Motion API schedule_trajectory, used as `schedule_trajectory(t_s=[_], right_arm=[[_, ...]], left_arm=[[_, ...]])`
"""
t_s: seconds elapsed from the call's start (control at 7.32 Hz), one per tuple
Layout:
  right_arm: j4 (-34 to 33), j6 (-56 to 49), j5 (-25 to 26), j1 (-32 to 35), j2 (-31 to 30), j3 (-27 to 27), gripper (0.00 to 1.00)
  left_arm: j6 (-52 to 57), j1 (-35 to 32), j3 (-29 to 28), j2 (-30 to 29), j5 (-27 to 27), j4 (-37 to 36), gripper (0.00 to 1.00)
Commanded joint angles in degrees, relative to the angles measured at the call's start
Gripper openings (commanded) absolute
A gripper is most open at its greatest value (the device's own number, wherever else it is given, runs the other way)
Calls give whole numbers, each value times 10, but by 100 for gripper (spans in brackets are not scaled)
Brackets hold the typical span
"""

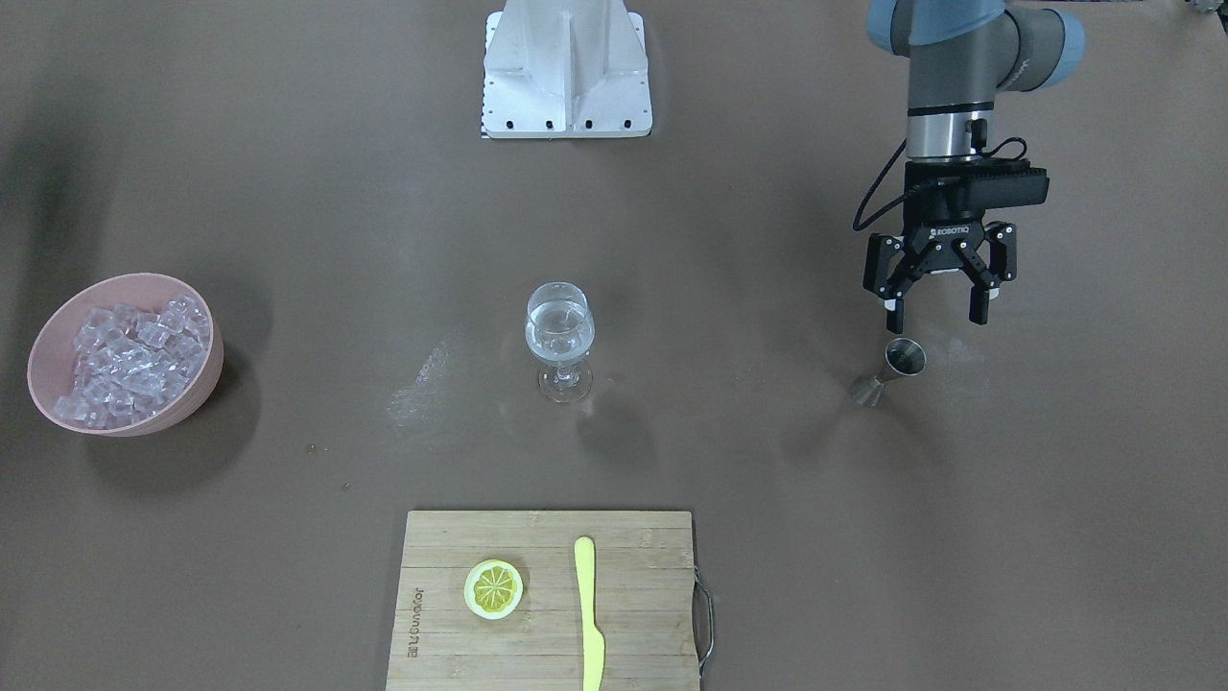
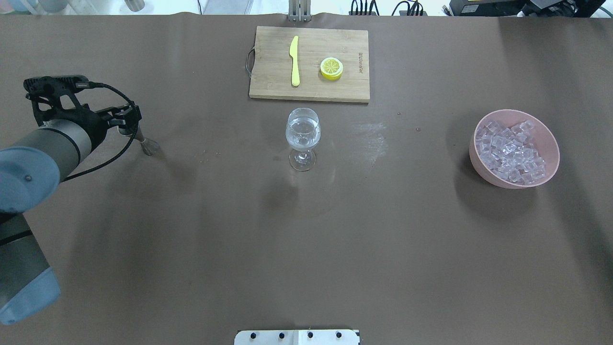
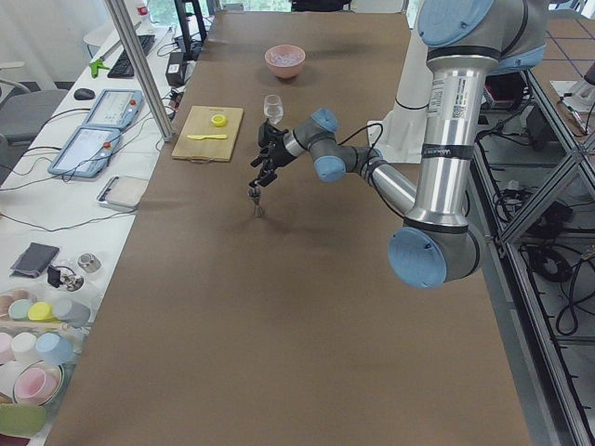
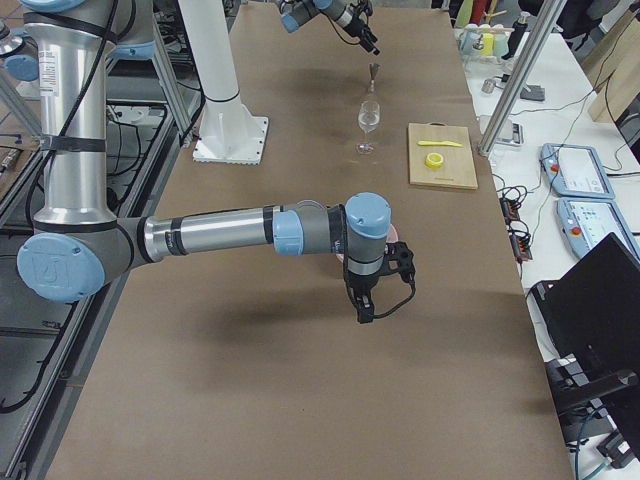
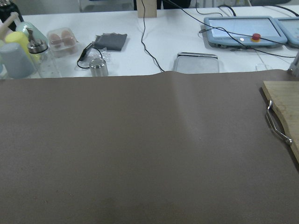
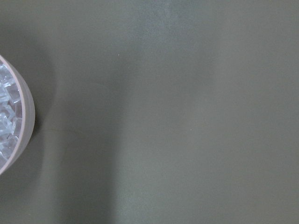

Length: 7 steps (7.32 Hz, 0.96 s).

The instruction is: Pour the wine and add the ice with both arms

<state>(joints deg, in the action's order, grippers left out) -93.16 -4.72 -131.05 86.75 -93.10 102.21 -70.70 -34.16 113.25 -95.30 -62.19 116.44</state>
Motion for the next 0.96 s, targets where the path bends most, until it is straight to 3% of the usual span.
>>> schedule_trajectory(t_s=[0.0, 0.82], right_arm=[[0, 0, 0, 0, -2, -1, 100], [0, 0, 0, 0, -2, -2, 100]], left_arm=[[-109, 58, -56, -6, 169, -8, 98], [-195, 81, -147, -52, 246, -3, 98]])
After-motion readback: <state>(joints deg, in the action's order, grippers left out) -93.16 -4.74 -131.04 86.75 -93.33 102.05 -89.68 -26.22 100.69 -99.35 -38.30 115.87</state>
